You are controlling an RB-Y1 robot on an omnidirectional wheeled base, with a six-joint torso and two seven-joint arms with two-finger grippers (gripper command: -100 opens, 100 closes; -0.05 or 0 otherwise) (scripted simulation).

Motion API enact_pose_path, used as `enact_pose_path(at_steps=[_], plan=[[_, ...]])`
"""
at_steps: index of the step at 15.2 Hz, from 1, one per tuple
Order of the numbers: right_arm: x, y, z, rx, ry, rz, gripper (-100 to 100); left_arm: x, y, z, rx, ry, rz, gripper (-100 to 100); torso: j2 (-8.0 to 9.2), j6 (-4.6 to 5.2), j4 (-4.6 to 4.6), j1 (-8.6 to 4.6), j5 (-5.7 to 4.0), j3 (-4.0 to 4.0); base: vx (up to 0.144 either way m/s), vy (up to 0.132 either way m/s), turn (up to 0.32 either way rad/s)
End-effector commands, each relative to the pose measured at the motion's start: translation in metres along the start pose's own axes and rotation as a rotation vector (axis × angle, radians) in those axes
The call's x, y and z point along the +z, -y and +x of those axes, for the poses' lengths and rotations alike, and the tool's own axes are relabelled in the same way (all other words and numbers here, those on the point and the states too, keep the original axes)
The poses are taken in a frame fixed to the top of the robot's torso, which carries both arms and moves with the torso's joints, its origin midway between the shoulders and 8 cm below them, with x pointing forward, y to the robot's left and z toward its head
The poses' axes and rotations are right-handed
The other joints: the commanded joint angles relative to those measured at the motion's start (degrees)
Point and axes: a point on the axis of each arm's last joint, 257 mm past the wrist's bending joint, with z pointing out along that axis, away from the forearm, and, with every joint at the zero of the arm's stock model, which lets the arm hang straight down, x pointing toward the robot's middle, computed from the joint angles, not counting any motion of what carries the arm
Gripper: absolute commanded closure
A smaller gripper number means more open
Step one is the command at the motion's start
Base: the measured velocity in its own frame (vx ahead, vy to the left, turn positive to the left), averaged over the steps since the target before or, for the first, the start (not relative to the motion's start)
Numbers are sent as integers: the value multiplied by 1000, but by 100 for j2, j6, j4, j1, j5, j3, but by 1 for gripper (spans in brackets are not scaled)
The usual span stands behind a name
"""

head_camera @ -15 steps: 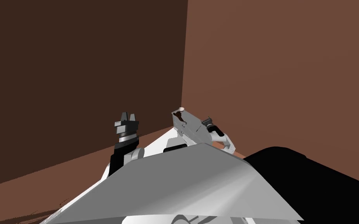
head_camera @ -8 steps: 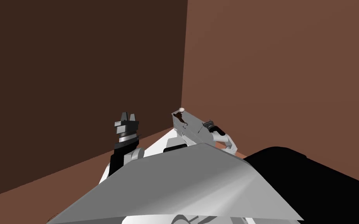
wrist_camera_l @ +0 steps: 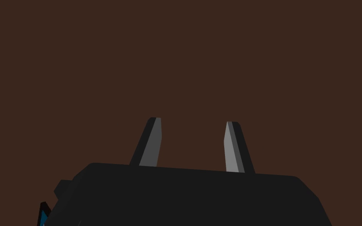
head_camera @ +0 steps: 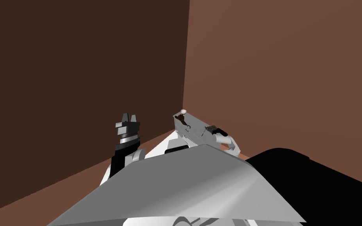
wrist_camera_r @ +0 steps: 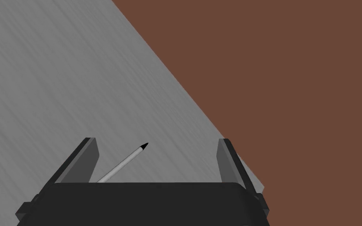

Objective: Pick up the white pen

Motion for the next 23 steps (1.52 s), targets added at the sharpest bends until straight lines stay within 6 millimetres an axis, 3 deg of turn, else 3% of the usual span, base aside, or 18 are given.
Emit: enact_pose_path(at_steps=[1, 6, 7, 9, 10, 12, 15, 17, 18, 23], plan=[[3, -2, -20, 71, 64, 6, -100, 0, 0, 0, 0, 0, 0, 0, 0, 0, 0, 0, 0, 0, 88, 43, -77], [2, 0, -47, 157, 156, 20, -100, 0, 0, 0, 0, 0, 0, 0, -1, 1, 0, 6, 1, 0, 77, 54, -58], [2, -1, -63, 215, 202, 20, -100, 0, 0, 0, 0, 0, 0, 0, 3, -1, 1, 3, 0, 2, 77, 50, -53], [1, 1, -67, 226, 221, 24, -100, 0, 0, 0, 0, 0, 0, 0, -1, 1, 0, 4, 0, 0, 78, 51, -55], [0, 0, -83, 284, 268, 24, -100, 0, 0, 0, 0, 0, 0, 0, 2, 0, 1, 2, 0, 1, 85, 56, -67], [-1, 2, -86, 293, 284, 26, -100, 0, 0, 0, 0, 0, 0, 0, -3, 0, 0, 5, 0, -1, 77, 51, -52], [-7, 4, -116, 406, 384, 24, -100, 0, 0, 0, 0, 0, 0, 0, 5, 1, 1, 3, 0, 3, 71, 57, -70], [-8, 6, -120, 420, 402, 26, -100, 0, 0, 0, 0, 0, 0, 0, -1, 0, 0, 8, 1, 0, 77, 66, -49], [-12, 8, -133, 477, 446, 22, -100, 0, 0, 0, 0, 0, 0, 0, 2, -1, 1, 7, 1, 1, 66, 56, -52], [-22, 15, -161, 586, 554, 17, -100, 0, 0, 0, 0, 0, 0, 0, -1, 0, 0, 6, 0, 0, 78, 59, -63]])
